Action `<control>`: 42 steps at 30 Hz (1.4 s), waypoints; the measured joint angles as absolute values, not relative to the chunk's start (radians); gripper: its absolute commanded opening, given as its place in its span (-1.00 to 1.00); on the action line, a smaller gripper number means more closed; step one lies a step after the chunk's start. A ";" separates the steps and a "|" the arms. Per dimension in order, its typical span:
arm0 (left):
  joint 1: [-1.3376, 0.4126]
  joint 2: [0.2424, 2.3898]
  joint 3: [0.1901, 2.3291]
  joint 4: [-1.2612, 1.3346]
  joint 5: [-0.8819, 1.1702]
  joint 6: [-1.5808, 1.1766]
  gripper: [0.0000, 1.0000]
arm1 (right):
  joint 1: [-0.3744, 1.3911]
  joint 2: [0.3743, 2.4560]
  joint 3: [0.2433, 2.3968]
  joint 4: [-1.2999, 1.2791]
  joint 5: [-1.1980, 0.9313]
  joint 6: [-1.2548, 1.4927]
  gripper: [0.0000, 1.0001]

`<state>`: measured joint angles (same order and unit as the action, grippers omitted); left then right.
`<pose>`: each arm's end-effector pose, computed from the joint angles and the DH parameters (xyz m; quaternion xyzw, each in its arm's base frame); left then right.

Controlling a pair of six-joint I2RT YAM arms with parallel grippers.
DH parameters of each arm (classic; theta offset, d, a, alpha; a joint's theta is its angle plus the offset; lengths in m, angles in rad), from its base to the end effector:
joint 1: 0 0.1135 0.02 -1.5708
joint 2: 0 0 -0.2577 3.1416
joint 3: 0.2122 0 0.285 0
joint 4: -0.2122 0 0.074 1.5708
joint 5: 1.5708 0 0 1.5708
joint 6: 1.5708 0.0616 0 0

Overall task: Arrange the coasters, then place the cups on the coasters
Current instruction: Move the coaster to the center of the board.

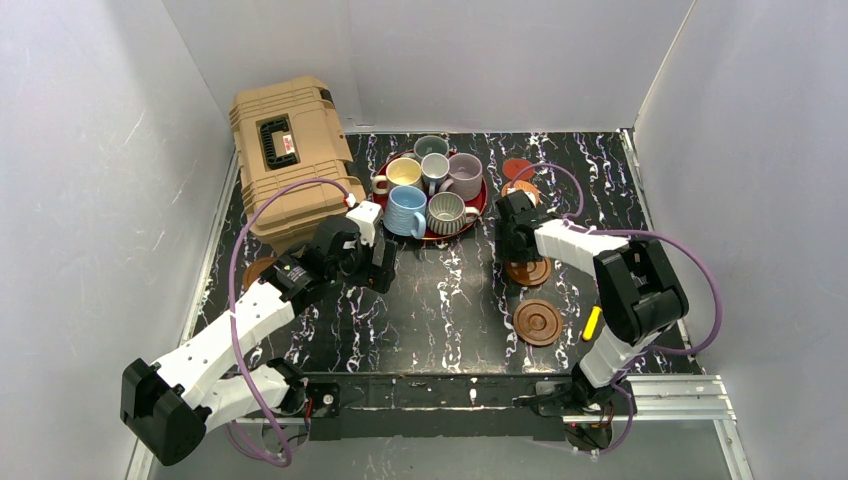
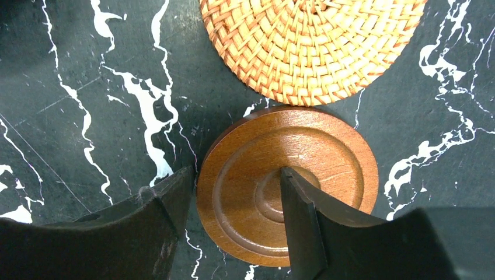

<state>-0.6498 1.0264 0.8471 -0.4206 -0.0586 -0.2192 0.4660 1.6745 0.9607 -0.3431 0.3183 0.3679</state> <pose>0.2277 -0.1685 0.2668 0.1755 0.8666 -0.1728 0.4340 0.3318 0.1453 0.1174 -0.0066 0.9558 -0.0385 0.2915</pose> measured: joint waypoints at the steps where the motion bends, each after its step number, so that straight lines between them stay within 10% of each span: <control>1: -0.650 1.026 0.847 -0.421 -0.059 -0.219 0.95 | 0.466 1.676 0.962 -0.338 0.321 0.368 0.29; 20: -0.650 1.029 0.847 -0.421 -0.052 -0.219 0.96 | 0.455 1.617 0.973 -0.426 0.254 0.362 0.78; 42: -0.650 1.029 0.847 -0.420 -0.044 -0.220 0.99 | 0.616 1.261 0.728 -0.728 0.209 0.641 0.69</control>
<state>-0.6498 1.0290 0.8474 -0.4202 -0.0441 -0.2195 0.6163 1.2610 0.7284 -0.7284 0.2089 0.6415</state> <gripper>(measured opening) 0.992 0.872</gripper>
